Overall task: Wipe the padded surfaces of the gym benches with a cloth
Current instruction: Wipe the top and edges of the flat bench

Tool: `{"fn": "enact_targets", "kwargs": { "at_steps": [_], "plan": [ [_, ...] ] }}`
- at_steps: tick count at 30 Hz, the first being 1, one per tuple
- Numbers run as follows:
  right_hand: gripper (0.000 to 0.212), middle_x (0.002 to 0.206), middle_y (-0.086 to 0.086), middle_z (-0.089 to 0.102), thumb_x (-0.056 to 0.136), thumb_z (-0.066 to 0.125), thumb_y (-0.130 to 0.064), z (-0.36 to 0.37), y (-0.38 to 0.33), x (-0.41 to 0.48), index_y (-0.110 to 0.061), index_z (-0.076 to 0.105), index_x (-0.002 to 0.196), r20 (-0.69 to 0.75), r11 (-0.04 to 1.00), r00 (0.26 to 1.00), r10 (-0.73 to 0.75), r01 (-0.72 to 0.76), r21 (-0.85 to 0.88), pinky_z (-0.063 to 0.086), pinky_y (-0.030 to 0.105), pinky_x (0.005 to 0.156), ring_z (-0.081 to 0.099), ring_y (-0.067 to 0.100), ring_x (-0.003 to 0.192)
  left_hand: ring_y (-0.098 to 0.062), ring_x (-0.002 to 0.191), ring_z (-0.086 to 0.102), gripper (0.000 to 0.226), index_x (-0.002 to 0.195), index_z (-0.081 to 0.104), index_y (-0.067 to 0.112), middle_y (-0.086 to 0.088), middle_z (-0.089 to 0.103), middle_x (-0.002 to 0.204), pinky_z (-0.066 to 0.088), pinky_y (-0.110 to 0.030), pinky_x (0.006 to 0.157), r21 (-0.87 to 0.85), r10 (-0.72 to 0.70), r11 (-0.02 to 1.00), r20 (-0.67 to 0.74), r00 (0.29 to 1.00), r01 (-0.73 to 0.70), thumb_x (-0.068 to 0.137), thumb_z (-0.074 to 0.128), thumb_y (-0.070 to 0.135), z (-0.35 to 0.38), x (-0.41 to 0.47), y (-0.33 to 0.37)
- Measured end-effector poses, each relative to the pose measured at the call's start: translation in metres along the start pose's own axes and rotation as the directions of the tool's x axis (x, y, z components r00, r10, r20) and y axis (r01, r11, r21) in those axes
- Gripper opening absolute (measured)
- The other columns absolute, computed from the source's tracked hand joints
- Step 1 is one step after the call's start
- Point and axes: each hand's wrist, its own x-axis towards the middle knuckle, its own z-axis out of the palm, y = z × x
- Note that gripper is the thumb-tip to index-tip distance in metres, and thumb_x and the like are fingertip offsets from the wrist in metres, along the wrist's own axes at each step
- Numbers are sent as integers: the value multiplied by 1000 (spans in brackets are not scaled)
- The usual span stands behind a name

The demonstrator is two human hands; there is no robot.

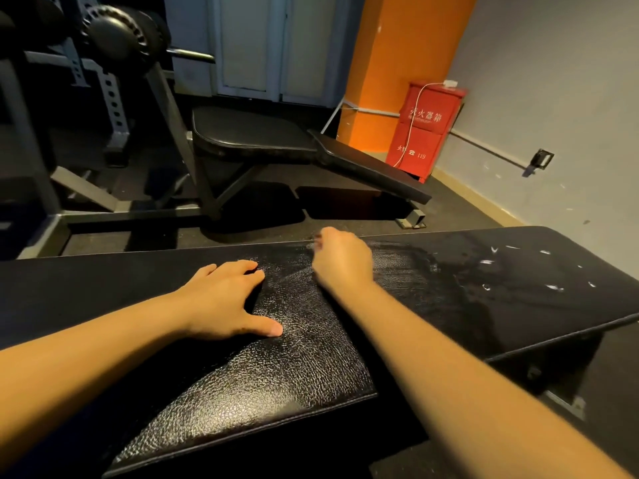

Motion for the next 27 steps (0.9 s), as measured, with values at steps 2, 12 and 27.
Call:
{"fn": "enact_targets", "kwargs": {
  "at_steps": [2,12,27],
  "plan": [
    [21,108,10,70,99,55,-27,3,-45,-34,-16,63,114,54,976,975,-216,214,42,46,38,73,66,34,99,-14,157,8,157,164,15,26,4,10,171,9,-49,128,-12,7,1000,-18,1000,-7,33,10,113,3,-2,0],
    [16,107,13,71,95,57,-22,-44,97,-24,-11,59,107,-48,919,985,167,-174,-355,42,36,67,68,36,96,-14,158,2,168,164,12,21,2,5,172,3,-50,127,-44,-9,999,9,1000,9,25,3,113,4,-5,2],
    [14,105,8,70,96,59,-28,-71,94,-97,-17,54,104,38,915,999,26,-8,-404,45,37,69,69,34,94,-17,158,6,166,164,16,20,1,8,172,5,-55,126,-45,-21,999,14,1000,22,26,12,113,1,-4,3]
  ]
}}
